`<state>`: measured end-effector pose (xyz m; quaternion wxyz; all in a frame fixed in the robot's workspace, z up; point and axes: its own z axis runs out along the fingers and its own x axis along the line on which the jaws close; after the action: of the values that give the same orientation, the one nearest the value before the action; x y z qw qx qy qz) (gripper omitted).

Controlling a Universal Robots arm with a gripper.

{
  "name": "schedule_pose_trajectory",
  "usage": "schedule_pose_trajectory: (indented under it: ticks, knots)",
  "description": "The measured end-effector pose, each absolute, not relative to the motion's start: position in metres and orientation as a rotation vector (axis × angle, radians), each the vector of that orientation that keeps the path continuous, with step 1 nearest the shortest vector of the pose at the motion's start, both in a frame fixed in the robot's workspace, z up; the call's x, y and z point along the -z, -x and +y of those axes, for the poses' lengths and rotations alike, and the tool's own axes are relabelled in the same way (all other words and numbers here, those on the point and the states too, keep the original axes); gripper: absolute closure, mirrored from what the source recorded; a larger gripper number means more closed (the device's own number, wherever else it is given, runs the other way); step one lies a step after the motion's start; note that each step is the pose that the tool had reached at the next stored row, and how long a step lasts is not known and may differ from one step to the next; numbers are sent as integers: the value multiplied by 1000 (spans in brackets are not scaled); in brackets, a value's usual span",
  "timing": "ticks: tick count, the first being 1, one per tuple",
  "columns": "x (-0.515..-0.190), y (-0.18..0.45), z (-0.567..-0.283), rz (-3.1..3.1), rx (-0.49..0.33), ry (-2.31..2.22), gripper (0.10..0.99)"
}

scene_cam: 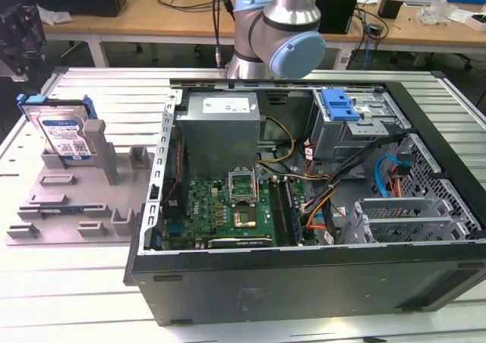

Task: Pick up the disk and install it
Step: 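Pick up the disk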

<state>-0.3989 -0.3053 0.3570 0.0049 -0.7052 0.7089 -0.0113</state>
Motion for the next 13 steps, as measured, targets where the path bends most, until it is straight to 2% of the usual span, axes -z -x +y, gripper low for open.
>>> schedule_pose_trajectory:
  ticks: [13]
  knots:
    - [-352, 402, -306, 2194, 31, 2239, 588]
